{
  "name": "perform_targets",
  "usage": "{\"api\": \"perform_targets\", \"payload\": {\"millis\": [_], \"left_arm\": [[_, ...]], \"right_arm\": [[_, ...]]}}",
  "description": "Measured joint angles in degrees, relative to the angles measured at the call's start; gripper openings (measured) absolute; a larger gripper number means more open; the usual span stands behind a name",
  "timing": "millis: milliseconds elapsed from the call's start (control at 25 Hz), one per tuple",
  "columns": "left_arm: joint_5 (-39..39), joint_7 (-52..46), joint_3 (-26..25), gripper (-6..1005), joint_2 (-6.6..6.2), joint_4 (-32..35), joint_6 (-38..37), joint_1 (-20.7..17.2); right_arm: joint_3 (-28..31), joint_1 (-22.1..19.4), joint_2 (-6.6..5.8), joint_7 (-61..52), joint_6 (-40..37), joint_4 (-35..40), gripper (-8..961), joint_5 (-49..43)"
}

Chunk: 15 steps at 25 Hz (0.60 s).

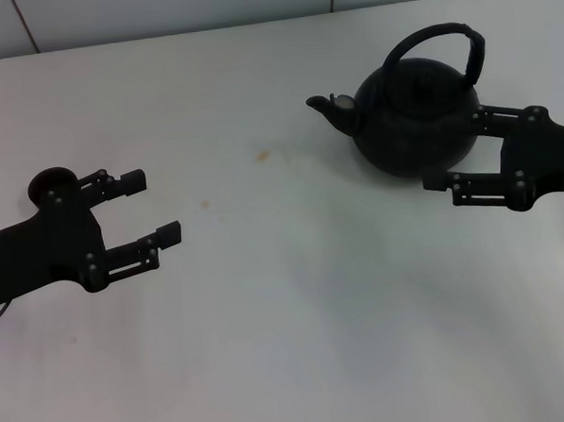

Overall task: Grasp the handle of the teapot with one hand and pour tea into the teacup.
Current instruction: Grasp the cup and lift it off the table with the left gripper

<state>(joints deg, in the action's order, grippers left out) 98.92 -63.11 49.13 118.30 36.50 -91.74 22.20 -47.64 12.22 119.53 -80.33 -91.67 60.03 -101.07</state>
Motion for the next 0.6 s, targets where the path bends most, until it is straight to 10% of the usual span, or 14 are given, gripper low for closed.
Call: {"api": "perform_targets", "payload": {"millis": [600], "left_arm": [[0.05,0.00,0.00,788,0.00,-0.03,0.24,0.12]], "right_arm": [[0.01,0.53,0.00,0.00,0.00,-0.36,755,0.00]]}}
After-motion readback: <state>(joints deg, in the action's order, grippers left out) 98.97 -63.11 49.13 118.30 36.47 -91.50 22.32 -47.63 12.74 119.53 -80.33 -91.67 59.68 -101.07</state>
